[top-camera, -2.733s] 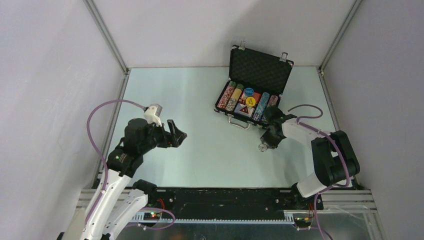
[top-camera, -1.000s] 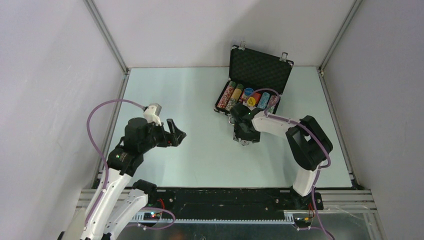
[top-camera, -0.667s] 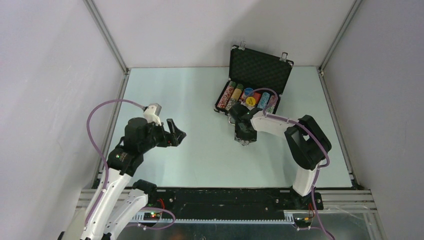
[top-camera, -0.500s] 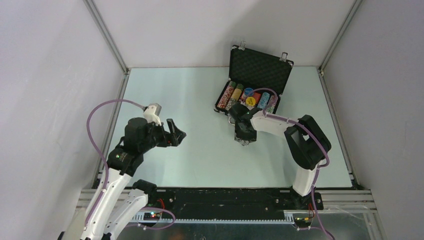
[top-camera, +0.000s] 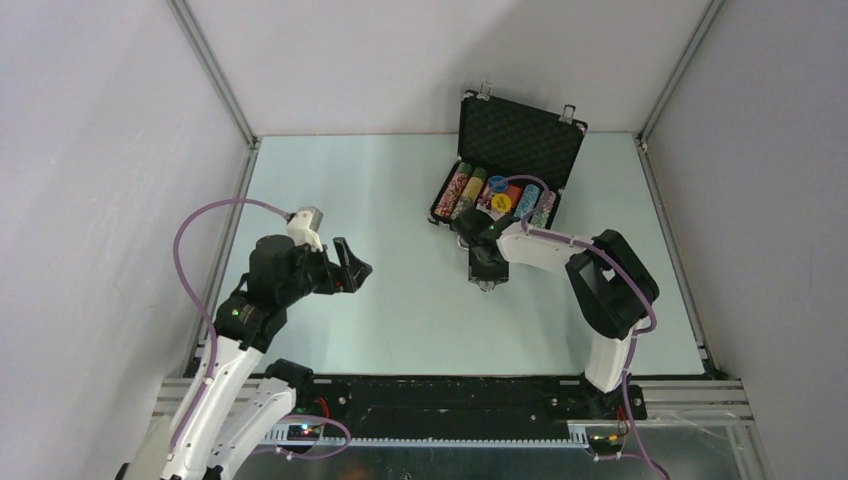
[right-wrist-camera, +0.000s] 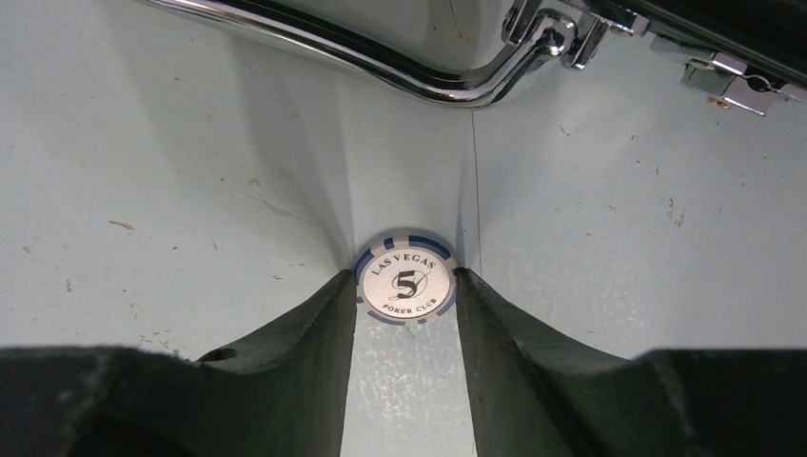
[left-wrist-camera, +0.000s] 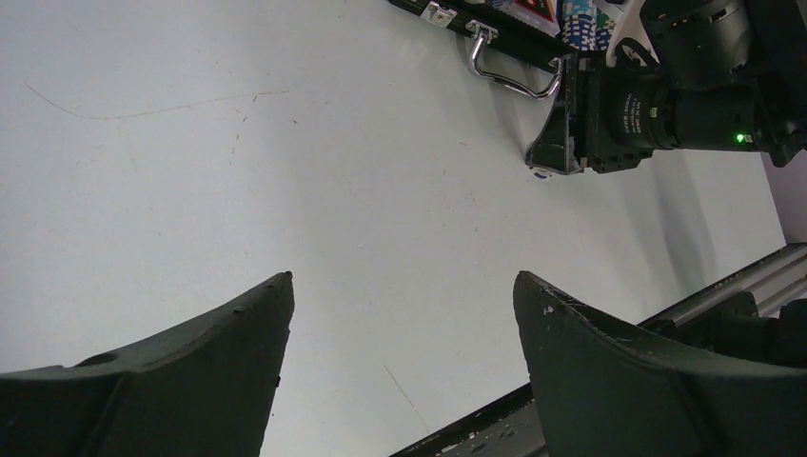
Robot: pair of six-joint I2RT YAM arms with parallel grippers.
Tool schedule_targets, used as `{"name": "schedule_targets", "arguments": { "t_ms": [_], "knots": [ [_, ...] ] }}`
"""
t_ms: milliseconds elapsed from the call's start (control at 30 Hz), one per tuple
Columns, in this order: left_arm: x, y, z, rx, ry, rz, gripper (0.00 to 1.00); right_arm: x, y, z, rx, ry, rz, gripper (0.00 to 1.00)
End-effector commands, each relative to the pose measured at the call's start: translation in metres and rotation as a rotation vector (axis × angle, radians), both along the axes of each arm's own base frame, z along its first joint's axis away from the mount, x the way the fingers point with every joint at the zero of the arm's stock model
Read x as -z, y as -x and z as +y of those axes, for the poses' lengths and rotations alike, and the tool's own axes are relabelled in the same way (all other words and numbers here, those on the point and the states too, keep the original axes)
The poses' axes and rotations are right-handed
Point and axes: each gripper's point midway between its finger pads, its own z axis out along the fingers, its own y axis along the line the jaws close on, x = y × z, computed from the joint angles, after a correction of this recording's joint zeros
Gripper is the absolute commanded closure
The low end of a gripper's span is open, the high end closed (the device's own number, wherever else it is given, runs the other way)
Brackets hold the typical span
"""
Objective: Pack up texas hold em set
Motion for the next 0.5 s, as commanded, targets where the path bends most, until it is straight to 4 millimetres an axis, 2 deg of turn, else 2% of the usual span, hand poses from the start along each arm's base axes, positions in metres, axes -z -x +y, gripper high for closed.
{"name": "schedule_targets", "arguments": {
  "t_ms": [0, 167, 467],
  "knots": [
    [-0.002, -0.003, 0.002, 0.005, -0.012, -0.022, 0.1, 0.014, 0.01, -0.01, -0.001, 0.07, 0.042, 0.53],
    [-0.002, -0.003, 0.002, 0.002, -0.012, -0.021, 0.1, 0.013, 0.01, -0.01, -0.009, 0.077, 0.034, 0.54],
    [-0.003, -0.004, 0.0, -0.006, 0.009, -0.004, 0.1, -0.018, 0.003, -0.001, -0.054, 0.011, -0.034, 0.54]
  ]
}}
